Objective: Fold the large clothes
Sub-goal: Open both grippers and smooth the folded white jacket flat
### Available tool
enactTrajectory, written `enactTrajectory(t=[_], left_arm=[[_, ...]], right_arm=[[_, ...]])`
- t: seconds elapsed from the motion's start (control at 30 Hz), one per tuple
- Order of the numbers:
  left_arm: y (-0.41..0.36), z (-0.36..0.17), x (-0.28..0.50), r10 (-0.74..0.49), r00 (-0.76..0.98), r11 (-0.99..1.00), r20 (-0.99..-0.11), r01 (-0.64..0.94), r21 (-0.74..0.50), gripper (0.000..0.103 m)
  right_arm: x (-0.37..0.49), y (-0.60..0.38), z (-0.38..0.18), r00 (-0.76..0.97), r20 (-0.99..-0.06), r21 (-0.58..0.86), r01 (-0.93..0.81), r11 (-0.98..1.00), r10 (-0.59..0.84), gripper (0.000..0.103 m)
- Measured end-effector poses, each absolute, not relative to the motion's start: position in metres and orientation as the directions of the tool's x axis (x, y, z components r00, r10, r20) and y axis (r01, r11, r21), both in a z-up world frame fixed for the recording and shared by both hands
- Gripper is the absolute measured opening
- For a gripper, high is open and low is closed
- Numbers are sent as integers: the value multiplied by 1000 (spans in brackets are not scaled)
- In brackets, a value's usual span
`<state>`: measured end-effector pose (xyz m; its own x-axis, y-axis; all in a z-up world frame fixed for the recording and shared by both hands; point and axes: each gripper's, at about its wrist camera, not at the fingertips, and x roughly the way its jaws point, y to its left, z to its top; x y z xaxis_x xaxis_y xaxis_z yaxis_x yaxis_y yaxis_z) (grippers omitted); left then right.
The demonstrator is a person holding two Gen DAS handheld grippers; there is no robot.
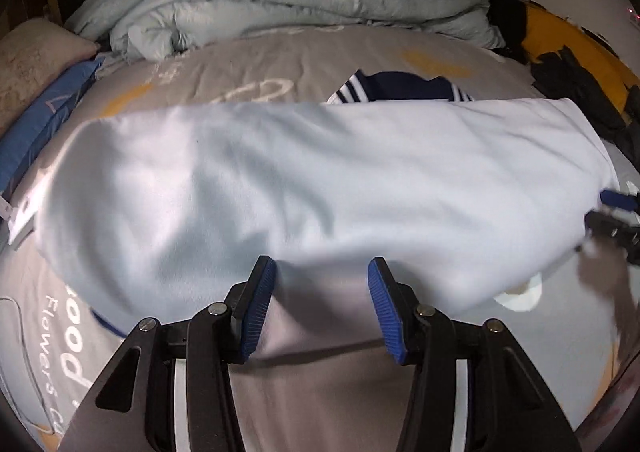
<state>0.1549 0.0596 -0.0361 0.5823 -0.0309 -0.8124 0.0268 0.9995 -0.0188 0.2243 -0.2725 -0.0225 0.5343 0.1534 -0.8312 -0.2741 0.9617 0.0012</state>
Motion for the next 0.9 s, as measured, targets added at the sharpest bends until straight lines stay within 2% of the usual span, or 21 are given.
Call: enactTrajectory(t=[0.23, 0.33, 0.57, 0.67, 0.73, 0.8, 0.9], left_arm=[[54, -55, 184, 19, 599, 997, -800, 51, 63, 50], [62, -55, 188, -21, 592, 999, -806, 43, 6, 50], [59, -40, 164, -19, 606, 999, -795, 48, 13, 51], [56, -24, 149, 96, 683, 991, -724, -2, 130, 62], [63, -7, 139, 52, 709, 998, -703, -20, 54, 64], [70, 10, 128, 4, 737, 999, -676, -29, -26, 71], [69, 31, 109, 16, 785, 999, -619, -43, -29, 84]], right_arm=[[247, -264, -39, 555, -826, -67, -271, 960, 99, 102], [252, -266, -41, 557, -823, -56, -272, 961, 110, 103], [238, -272, -34, 548, -830, -43, -255, 966, 108, 103], [225, -274, -20, 570, -809, -7, -254, 967, 144, 103], [216, -274, -7, 604, -781, 1, -254, 967, 160, 103], [204, -274, 8, 642, -747, 15, -247, 969, 175, 103], [190, -275, 21, 667, -718, 43, -243, 969, 199, 103]])
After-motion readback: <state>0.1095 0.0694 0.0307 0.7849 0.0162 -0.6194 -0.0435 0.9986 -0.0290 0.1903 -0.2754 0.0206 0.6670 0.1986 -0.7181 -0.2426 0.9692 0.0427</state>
